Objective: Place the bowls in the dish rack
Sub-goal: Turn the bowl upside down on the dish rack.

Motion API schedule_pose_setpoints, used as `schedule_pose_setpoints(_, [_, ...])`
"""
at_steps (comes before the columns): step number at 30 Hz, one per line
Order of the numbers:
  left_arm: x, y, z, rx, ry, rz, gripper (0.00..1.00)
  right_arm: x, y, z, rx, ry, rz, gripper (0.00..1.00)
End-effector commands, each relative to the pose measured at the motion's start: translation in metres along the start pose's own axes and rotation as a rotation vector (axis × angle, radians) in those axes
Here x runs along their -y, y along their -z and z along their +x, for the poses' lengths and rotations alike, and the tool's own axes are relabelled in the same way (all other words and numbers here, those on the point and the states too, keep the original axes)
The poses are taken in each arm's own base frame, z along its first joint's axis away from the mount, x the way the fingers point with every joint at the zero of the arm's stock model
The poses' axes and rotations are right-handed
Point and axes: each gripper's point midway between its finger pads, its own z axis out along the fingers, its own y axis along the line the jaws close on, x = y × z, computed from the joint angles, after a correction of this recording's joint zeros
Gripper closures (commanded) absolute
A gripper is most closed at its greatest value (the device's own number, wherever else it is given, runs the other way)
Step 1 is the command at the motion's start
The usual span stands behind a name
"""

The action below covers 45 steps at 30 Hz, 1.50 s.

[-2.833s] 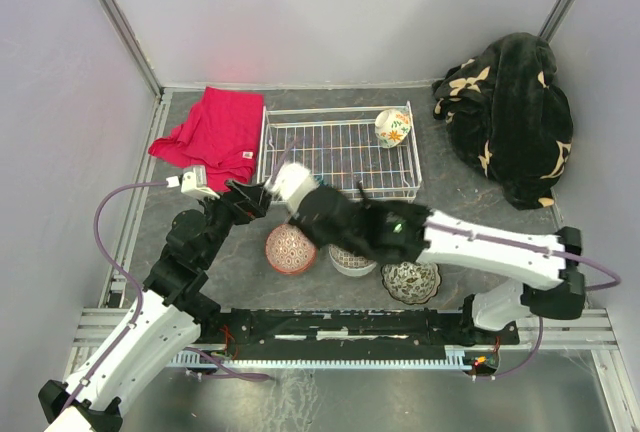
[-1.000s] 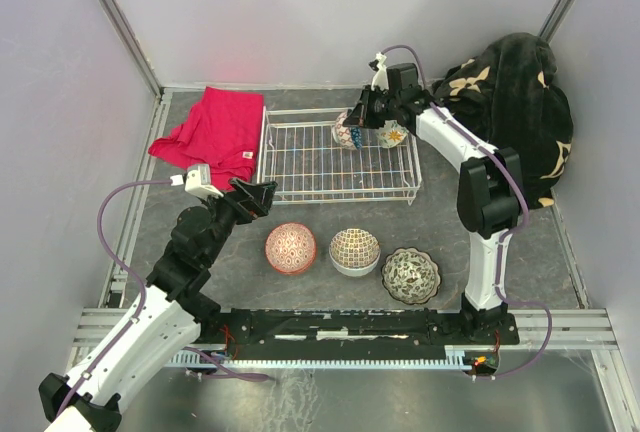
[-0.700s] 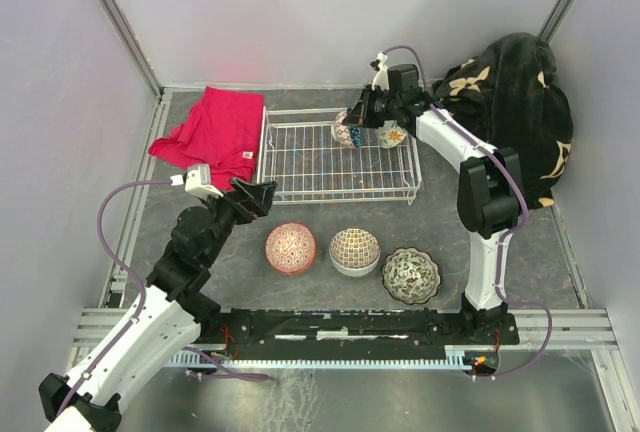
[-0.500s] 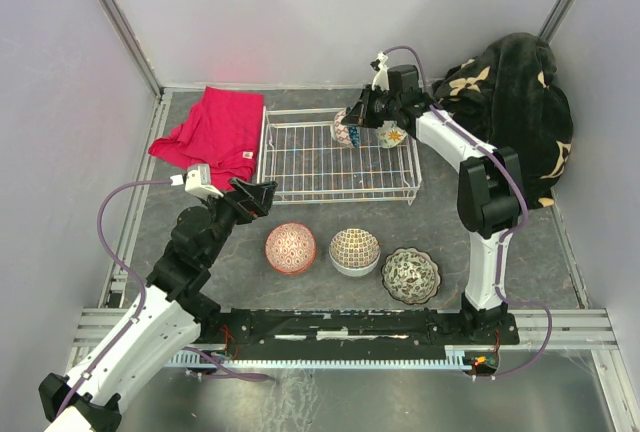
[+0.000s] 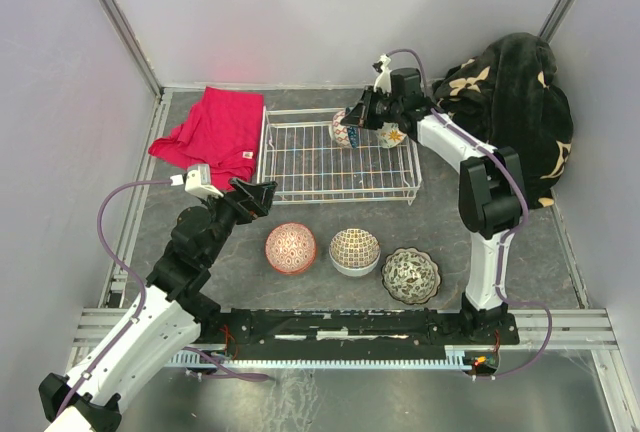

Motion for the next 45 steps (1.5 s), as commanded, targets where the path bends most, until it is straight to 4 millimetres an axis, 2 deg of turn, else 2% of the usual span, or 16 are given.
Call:
schedule_pose_setpoints(1, [0.010,0.000,-0.017,0.056,-0.031,0.033,0.01,-0.019,0.019,-0.024,0.076,0.030,-0.054,0.98])
schedule_pose_setpoints(27, [0.011,0.002,-0.018,0.059,-0.028,0.038,0.01,0.016,0.023,-0.013,0.070,-0.025,-0.015,0.98])
schedule_pose_setpoints(45, [0.012,0.003,-0.019,0.064,-0.027,0.042,0.01,0.023,0.026,-0.008,0.066,-0.016,0.015,0.98])
